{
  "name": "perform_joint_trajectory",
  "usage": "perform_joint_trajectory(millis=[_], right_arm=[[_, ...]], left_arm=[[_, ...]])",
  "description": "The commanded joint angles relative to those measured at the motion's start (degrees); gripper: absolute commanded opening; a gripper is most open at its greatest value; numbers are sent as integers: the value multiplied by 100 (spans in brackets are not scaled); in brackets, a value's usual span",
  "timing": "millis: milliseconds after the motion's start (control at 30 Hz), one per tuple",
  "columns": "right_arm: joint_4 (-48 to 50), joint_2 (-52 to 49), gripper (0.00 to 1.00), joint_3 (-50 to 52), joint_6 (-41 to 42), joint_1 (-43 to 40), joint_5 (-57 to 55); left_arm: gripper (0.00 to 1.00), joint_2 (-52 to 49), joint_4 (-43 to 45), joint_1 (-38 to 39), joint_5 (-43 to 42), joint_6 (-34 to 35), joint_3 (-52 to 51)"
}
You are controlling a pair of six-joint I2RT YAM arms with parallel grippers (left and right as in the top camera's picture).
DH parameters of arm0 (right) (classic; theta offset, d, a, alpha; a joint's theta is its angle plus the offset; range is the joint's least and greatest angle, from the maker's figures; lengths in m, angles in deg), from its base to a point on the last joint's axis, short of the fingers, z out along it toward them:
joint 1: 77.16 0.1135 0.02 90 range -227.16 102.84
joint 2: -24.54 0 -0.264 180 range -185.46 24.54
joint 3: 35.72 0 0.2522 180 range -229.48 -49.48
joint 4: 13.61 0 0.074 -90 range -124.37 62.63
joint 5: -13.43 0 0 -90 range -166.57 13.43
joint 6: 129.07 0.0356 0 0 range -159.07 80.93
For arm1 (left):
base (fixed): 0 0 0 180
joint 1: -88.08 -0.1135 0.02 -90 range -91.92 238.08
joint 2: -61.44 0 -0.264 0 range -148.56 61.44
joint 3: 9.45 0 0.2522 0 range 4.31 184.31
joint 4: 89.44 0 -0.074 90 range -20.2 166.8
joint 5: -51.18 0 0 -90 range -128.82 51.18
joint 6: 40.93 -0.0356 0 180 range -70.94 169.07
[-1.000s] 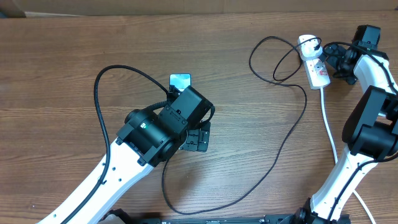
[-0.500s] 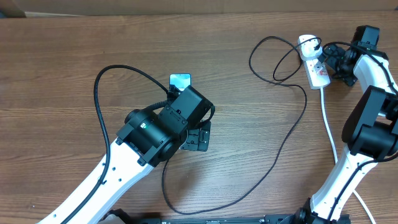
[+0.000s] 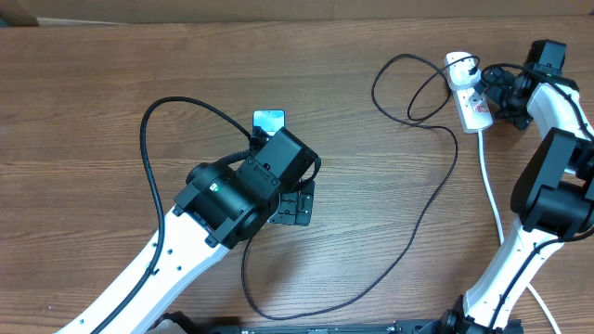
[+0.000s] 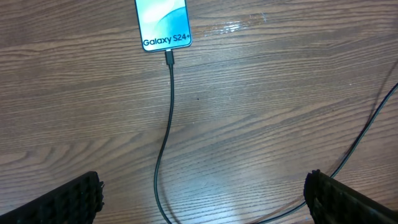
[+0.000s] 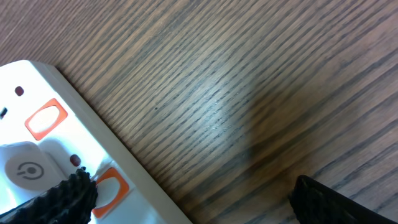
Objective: Plug charger to phone and switch on socket
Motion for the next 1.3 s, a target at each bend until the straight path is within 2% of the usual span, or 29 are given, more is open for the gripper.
perform_joint_trajectory(millis=[0,1267], right_arm=[[-79,-103,100,101,-46,33,197],[-468,-308,100,0,-214,20,400]], left_arm=[[100,-46,22,35,74,-90,-26],[100,-46,22,35,76,-90,-26]])
